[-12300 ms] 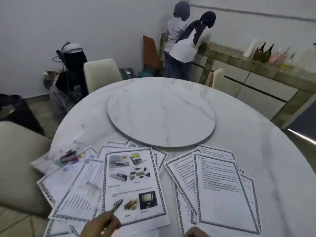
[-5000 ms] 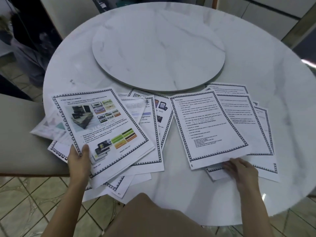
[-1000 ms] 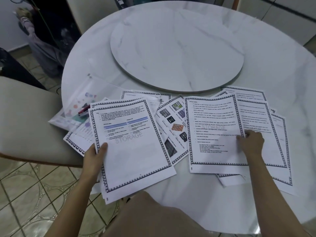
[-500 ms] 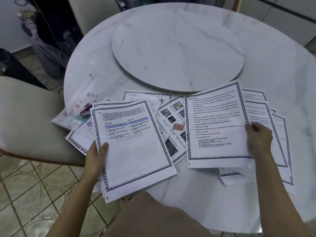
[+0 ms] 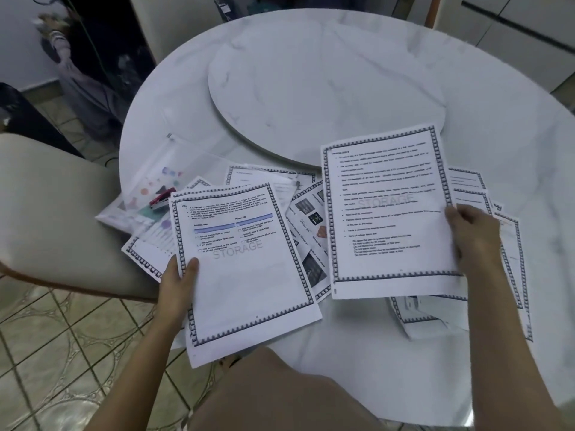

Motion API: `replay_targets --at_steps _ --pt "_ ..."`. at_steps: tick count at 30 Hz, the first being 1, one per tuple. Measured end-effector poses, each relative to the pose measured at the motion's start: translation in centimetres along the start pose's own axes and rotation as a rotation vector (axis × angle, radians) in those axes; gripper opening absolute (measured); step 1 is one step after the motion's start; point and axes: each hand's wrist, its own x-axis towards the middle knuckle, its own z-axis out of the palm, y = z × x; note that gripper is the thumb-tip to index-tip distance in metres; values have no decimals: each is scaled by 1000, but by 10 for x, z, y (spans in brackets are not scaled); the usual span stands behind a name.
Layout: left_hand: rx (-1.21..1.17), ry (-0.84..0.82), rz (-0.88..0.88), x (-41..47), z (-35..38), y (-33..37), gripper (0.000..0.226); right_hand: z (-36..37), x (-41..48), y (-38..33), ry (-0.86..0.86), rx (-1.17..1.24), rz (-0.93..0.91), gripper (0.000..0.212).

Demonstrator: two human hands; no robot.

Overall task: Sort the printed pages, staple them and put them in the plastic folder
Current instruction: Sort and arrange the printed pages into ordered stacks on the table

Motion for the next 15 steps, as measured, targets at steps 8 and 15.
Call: replay_targets --at_steps 8,15 --pt "-30 -7 -33 -1 -1 4 35 97 -72 11 -315 -145 -42 22" --pt "-59 -46 -21 -5 1 9 38 166 -136 14 -540 -153 -84 15"
